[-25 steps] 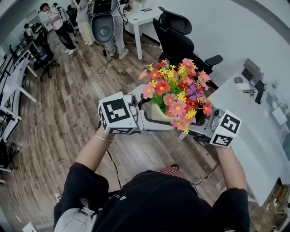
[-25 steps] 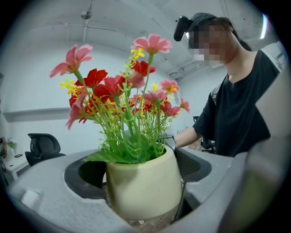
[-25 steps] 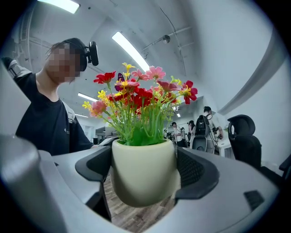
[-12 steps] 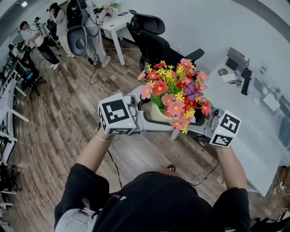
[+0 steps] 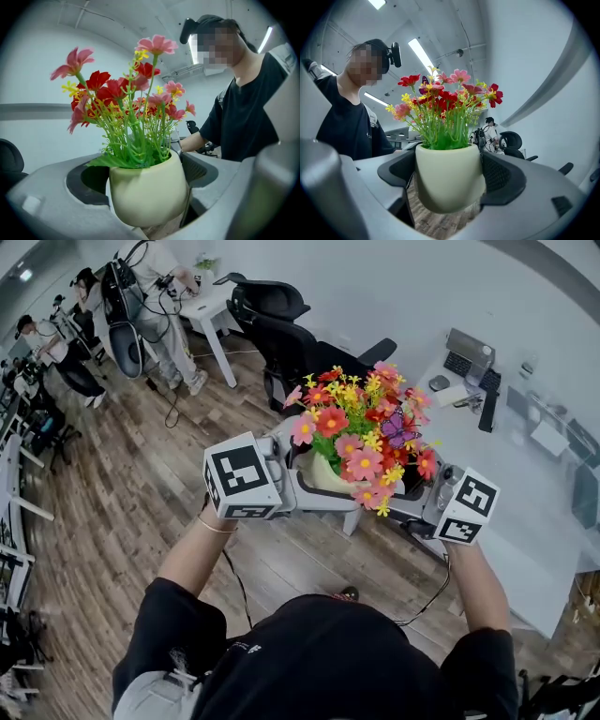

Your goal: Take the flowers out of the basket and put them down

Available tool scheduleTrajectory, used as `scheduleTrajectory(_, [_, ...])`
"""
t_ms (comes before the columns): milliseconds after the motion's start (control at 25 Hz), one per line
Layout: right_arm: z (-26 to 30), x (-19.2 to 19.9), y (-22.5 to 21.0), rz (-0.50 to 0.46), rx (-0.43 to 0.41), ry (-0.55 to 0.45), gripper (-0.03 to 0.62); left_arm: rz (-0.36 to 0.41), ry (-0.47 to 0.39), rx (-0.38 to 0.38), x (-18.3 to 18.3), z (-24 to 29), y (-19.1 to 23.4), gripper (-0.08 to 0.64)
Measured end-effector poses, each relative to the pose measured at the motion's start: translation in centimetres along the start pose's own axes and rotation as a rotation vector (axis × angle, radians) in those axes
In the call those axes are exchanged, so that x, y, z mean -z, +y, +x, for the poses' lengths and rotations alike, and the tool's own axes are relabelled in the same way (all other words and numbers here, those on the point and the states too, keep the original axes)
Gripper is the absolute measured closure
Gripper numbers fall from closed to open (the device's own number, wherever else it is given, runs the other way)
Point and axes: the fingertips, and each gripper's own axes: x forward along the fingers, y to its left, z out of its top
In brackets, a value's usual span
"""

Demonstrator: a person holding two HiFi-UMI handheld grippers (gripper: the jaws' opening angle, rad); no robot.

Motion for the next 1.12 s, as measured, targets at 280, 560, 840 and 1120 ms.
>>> scheduleTrajectory(280, [-2.5, -0.2, -1.6, -0.001, 0.04, -0.013, 0.135, 0.014, 0.011, 0.044, -0.2, 2.9, 0.6, 0.084])
scheduleTrajectory(560, [-4.6, -1.2, -3.0, -0.001, 0.092, -0.027, 0.135, 0.013, 0.0, 0.096, -1.1, 5.2, 1.3, 0.084])
scheduleTrajectory(840, [-5.2, -1.4, -3.8, -0.003, 0.193, -0.014, 0.135, 0.024, -0.019, 0.196, -1.2, 6.0, 2.0, 0.084])
scheduleTrajectory(1120, [-4.4, -1.4, -5.2, -0.011, 0.348, -0.026, 0.135, 0.039, -0.044, 0.35, -0.9, 5.6, 3.6, 0.084])
